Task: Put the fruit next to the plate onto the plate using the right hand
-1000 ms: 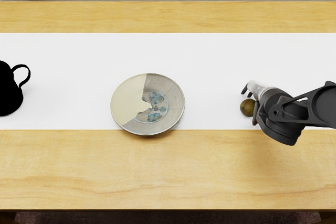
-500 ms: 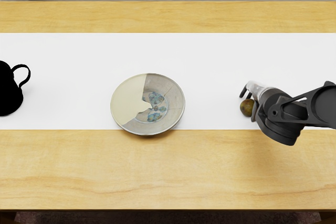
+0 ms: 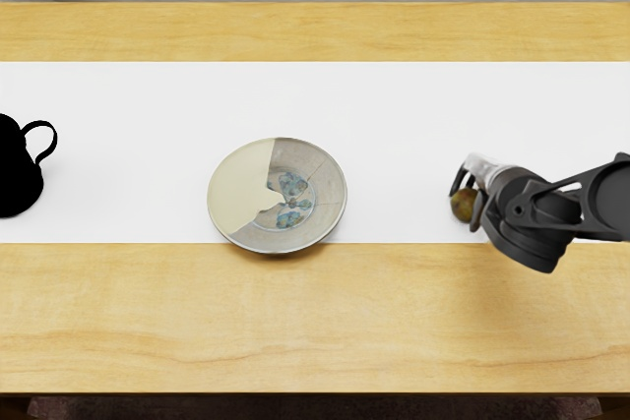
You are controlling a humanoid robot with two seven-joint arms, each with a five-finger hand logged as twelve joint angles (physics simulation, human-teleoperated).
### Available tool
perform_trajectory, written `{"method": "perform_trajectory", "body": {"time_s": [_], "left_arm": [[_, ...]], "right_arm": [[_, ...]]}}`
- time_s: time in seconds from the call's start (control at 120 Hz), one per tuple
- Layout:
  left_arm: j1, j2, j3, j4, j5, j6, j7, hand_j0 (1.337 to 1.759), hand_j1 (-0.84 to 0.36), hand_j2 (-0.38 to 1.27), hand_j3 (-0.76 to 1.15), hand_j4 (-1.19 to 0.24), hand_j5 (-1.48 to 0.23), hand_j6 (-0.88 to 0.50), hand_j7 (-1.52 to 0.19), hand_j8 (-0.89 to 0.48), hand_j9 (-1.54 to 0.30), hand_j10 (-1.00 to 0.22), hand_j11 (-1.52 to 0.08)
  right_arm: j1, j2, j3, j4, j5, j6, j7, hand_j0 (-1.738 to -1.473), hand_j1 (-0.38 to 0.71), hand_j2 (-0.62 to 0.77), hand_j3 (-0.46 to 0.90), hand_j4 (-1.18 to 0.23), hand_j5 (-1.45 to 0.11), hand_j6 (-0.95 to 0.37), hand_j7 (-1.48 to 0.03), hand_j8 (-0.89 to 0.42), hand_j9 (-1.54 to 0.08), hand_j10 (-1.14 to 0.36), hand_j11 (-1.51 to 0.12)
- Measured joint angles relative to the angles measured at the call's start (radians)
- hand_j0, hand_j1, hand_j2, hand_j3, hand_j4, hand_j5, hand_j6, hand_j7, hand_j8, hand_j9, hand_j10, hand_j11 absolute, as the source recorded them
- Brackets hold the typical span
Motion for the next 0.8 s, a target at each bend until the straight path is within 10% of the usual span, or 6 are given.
{"method": "perform_trajectory", "body": {"time_s": [0.45, 0.8], "left_arm": [[0.000, 0.000, 0.000, 0.000, 0.000, 0.000, 0.000, 1.658, 0.35, 0.00, 0.00, 0.00, 0.00, 0.00, 0.00, 0.00, 0.00, 0.00, 0.00], [0.000, 0.000, 0.000, 0.000, 0.000, 0.000, 0.000, 1.658, 0.35, 0.00, 0.00, 0.00, 0.00, 0.00, 0.00, 0.00, 0.00, 0.00, 0.00]], "right_arm": [[0.004, -0.066, 0.247, -0.018, 0.012, -0.002, -0.003, -1.649, 0.29, 0.21, 0.00, -0.44, -1.21, -0.24, -1.13, -0.18, -1.20, -0.58, -1.20], [0.142, 0.226, 0.315, -0.033, 0.055, 0.000, -0.003, -1.650, 0.24, 0.18, 0.00, -0.45, -1.22, -0.30, -1.13, -0.21, -1.18, -0.79, -1.19]]}}
